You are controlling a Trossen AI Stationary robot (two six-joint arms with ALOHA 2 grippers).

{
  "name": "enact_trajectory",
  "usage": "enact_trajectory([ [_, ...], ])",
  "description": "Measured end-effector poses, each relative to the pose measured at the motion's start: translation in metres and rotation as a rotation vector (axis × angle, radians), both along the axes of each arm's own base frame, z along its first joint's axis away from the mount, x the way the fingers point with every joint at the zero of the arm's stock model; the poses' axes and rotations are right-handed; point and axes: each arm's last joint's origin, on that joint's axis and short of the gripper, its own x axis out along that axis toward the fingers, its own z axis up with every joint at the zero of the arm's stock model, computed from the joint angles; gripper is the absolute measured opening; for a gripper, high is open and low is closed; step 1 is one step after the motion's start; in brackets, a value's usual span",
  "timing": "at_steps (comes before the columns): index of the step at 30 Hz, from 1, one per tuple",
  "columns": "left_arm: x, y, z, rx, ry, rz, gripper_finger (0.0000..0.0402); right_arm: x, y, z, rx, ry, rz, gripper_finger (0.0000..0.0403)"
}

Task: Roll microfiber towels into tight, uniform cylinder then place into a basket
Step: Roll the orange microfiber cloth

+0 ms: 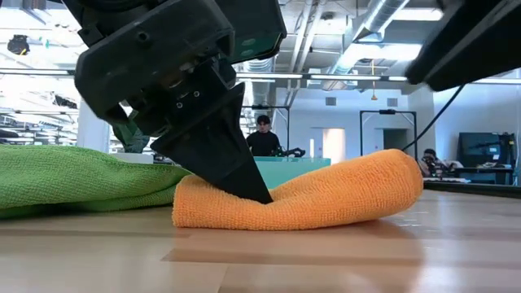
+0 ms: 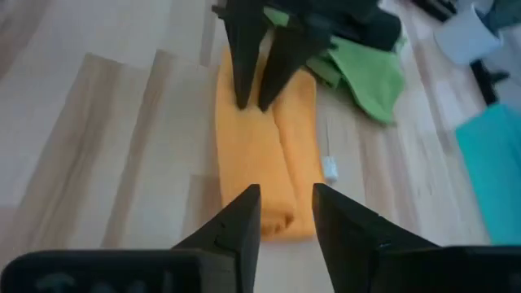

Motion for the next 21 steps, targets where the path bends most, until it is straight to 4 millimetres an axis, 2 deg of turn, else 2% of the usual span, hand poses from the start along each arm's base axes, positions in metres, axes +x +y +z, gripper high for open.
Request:
enact_trajectory([
  [3, 0.000, 0.000, 0.000, 0.013, 0.004, -0.018, 0.0071, 0.008, -0.003, -0.001, -0.008, 0.009, 0.029, 0.0157],
  [10, 0.000, 0.000, 0.000, 0.021, 0.007, -0.031, 0.0071, 0.023, -0.010, -0.007, 0.106, 0.026, 0.080, 0.0194],
  [18, 0.000, 0.000, 0.000, 0.023, 0.007, -0.034, 0.0071, 0.031, -0.015, -0.017, 0.129, 0.051, 0.127, 0.0196],
  [21, 0.000, 0.000, 0.000, 0.023, 0.007, -0.034, 0.0071, 0.036, -0.018, -0.034, 0.106, 0.093, 0.115, 0.0198],
])
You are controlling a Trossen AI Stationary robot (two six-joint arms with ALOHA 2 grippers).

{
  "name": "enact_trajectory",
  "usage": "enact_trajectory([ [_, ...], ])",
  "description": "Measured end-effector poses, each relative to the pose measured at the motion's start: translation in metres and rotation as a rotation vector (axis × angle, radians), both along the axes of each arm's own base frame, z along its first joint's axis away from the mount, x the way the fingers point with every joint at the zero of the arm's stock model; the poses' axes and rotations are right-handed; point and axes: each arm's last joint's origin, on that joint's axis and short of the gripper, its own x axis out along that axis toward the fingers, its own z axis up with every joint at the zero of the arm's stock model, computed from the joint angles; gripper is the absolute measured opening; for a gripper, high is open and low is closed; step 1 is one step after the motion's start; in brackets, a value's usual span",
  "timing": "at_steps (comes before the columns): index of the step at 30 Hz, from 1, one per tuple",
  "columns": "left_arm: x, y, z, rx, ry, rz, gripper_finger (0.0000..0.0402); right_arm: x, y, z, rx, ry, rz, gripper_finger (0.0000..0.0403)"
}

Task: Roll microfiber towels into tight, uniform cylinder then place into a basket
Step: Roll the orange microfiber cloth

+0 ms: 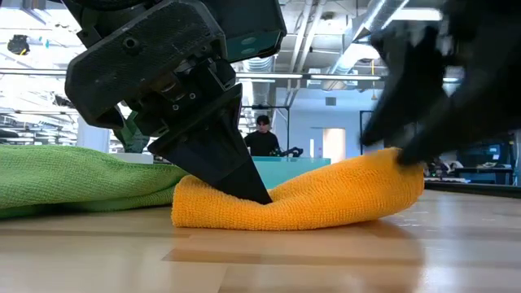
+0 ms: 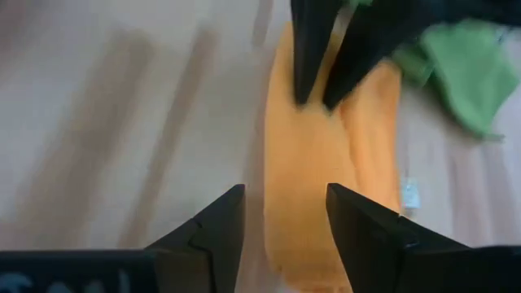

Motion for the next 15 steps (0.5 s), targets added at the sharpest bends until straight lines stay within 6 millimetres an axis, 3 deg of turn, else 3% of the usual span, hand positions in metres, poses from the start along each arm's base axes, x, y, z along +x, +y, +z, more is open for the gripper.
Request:
enact_trajectory([
  [6, 0.000, 0.000, 0.000, -0.001, 0.000, 0.000, 0.0071, 0.008, -0.009, -0.029, -0.052, 0.072, -0.043, 0.0201],
  [15, 0.000, 0.000, 0.000, 0.011, -0.001, -0.017, 0.0071, 0.018, -0.023, -0.032, 0.099, 0.138, -0.152, 0.0191],
])
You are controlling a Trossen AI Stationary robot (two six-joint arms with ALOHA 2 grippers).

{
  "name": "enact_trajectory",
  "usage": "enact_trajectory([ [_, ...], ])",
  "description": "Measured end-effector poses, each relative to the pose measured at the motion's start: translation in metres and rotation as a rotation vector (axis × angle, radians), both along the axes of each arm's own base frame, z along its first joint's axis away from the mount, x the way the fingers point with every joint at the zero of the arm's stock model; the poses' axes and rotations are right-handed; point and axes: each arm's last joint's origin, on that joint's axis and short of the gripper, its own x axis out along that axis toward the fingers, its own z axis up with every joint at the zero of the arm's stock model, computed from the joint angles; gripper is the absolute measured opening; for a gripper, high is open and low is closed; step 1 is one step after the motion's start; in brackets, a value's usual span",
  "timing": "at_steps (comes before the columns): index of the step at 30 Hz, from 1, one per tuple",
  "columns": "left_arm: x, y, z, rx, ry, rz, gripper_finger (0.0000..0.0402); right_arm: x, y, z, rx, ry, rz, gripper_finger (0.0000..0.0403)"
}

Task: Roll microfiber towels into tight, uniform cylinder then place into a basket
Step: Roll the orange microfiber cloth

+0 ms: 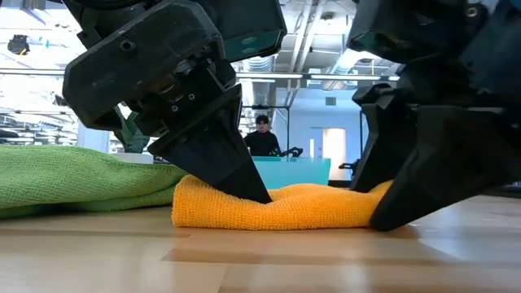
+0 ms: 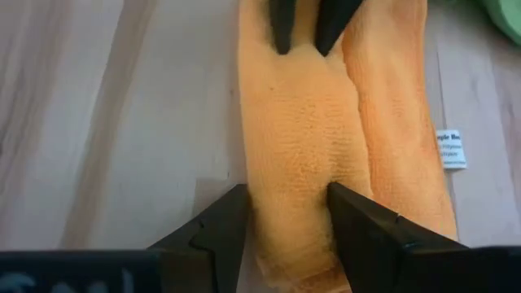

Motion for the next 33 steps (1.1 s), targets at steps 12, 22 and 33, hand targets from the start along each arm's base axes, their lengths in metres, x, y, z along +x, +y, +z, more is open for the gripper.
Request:
enact_trajectory([
  [12, -0.007, -0.006, 0.006, 0.114, -0.023, -0.020, 0.0071, 0.008, -0.014, -0.001, 0.106, 0.046, -0.101, 0.0124],
  [22, -0.022, -0.037, 0.039, 0.376, -0.057, -0.031, 0.0071, 0.009, -0.017, -0.001, 0.158, 0.068, -0.134, 0.0074],
  [33, -0.039, -0.064, 0.051, 0.601, -0.140, -0.120, 0.0071, 0.010, -0.018, 0.000, 0.166, 0.071, -0.135, 0.0072],
])
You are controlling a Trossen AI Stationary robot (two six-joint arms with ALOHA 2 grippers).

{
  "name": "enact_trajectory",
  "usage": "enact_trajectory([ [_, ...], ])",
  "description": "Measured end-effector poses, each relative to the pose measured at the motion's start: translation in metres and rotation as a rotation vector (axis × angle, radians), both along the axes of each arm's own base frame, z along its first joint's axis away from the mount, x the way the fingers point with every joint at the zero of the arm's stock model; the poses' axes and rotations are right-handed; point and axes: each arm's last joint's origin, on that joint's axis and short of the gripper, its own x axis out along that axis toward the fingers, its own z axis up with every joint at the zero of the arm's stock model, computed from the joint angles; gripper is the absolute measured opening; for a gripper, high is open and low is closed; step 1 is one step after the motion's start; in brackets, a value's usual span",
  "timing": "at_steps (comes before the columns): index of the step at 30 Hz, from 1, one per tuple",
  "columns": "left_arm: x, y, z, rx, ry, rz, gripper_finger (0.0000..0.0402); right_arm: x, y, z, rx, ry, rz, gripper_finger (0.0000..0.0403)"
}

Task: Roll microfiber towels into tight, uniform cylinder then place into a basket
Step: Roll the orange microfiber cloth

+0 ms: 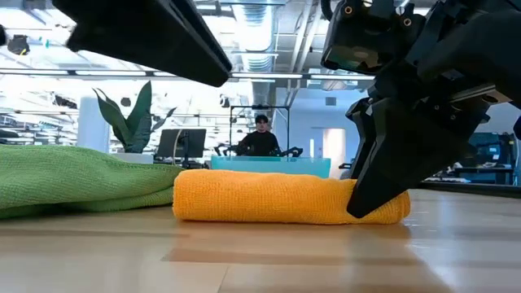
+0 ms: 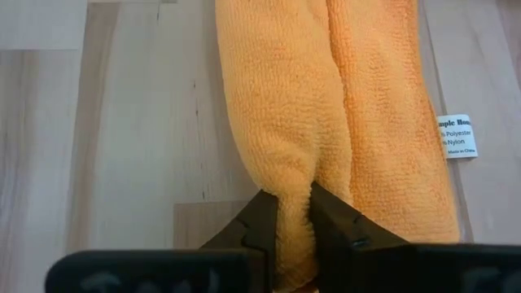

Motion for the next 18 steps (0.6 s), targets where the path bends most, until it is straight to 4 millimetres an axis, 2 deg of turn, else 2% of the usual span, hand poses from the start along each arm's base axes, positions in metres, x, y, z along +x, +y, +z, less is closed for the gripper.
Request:
enact_trajectory([
  [11, 0.012, 0.014, 0.000, -0.107, -0.008, 0.071, 0.0076, 0.000, 0.000, 0.000, 0.000, 0.000, 0.000, 0.0072],
  [18, 0.020, 0.022, -0.006, -0.219, 0.039, 0.098, 0.0144, 0.000, 0.000, 0.000, 0.000, 0.000, 0.000, 0.0072],
])
